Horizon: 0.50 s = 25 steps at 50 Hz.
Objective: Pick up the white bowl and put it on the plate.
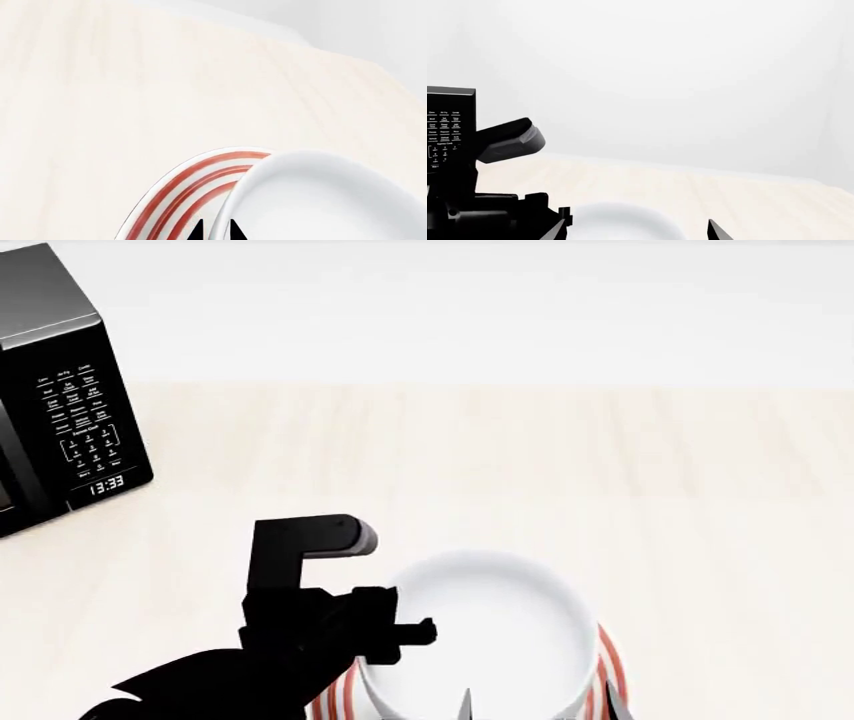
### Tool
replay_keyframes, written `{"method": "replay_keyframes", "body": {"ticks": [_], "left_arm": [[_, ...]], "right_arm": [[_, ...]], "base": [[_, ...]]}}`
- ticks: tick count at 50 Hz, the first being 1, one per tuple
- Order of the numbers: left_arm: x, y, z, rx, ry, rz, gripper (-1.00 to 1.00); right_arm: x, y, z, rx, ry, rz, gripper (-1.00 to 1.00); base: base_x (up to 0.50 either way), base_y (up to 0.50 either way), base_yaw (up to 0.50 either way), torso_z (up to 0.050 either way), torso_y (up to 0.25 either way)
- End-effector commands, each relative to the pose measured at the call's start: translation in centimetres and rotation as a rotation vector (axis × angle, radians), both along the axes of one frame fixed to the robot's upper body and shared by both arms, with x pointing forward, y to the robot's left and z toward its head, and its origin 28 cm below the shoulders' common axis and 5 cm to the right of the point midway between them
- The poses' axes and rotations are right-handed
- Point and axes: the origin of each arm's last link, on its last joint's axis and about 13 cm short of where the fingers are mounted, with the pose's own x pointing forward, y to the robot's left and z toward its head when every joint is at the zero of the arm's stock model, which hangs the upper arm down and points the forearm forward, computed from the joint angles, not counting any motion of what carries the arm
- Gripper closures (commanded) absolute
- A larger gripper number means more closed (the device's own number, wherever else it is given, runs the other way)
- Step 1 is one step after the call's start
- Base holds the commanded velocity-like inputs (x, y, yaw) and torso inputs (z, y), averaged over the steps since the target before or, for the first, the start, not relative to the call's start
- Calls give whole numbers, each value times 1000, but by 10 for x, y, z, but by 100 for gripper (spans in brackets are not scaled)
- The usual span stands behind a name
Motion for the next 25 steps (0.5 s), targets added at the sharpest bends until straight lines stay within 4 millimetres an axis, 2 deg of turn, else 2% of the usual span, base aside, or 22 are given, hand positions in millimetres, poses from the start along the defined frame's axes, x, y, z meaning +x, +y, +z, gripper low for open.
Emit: {"method": "replay_keyframes", "body": {"ticks": [1,24,25], "left_arm": [[3,0,-1,-9,-3,14,100],[6,1,-3,1,-17,38,100],[5,1,-1,1,-20,38,-100]], "right_arm": [[0,0,0,0,0,0,-100],[0,0,-1,2,1,0,-100],[0,0,0,3,1,0,-100]], "base": [[0,0,0,0,0],[0,0,0,0,0],[0,0,0,0,0]]}}
